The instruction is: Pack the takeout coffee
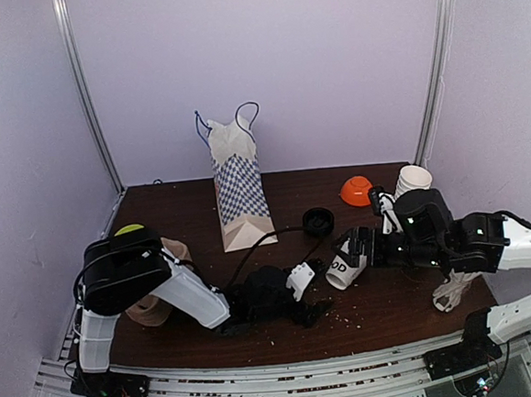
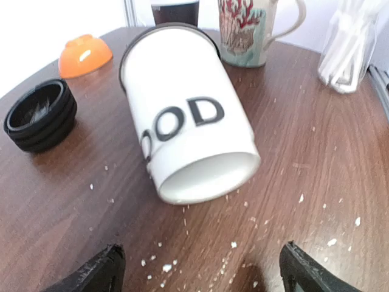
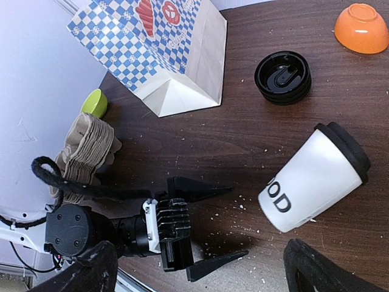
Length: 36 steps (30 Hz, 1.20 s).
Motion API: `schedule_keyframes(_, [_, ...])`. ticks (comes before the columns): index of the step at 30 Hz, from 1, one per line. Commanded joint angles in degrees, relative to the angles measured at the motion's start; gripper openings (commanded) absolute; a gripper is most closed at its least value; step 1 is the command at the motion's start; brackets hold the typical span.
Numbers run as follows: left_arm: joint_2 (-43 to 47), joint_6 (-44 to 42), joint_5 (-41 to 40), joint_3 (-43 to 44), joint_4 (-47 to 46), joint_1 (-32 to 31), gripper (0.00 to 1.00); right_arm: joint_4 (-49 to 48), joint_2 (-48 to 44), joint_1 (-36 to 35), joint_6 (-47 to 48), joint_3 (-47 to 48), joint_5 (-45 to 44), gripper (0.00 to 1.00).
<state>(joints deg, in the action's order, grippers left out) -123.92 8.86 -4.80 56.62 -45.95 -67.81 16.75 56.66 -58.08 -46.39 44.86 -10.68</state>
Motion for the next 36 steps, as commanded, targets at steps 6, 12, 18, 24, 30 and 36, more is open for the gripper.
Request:
schedule_keyframes(6, [7.51,1.45,1.5,-7.84,-4.81,0.03,0.95,3.53,-0.76,2.9,-2.86,-1.71,-3.68,0.98])
schedule_keyframes(12, [16.88,4.0,-0.41,-12.92,0.49,-0.41,0.97,8.11,3.83,9.17,-10.76,-0.65,-7.57,1.0])
schedule_keyframes(18, [25.35,4.69,-5.18,-14.5,7.71,-1.82,0.98,15.95,10.52,10.18,-24.46,4.48,-13.74,1.0])
schedule_keyframes(24, [29.56,7.7,-7.56,-17.28,7.73,-2.06,0.98,23.61,16.68,10.14,-35.17,6.71,-15.61,1.0])
schedule_keyframes(30, [31.93,10.6,-7.6,-19.56,7.01,-2.15,0.98,24.66,17.74,10.04,-40.63,5.74,-14.06,1.0])
schedule_keyframes(36, [32.88,11.87,-7.47,-20.96,5.91,-2.32,0.98,29.06,16.36,8.45,-42.52,5.78,-14.56,1.0])
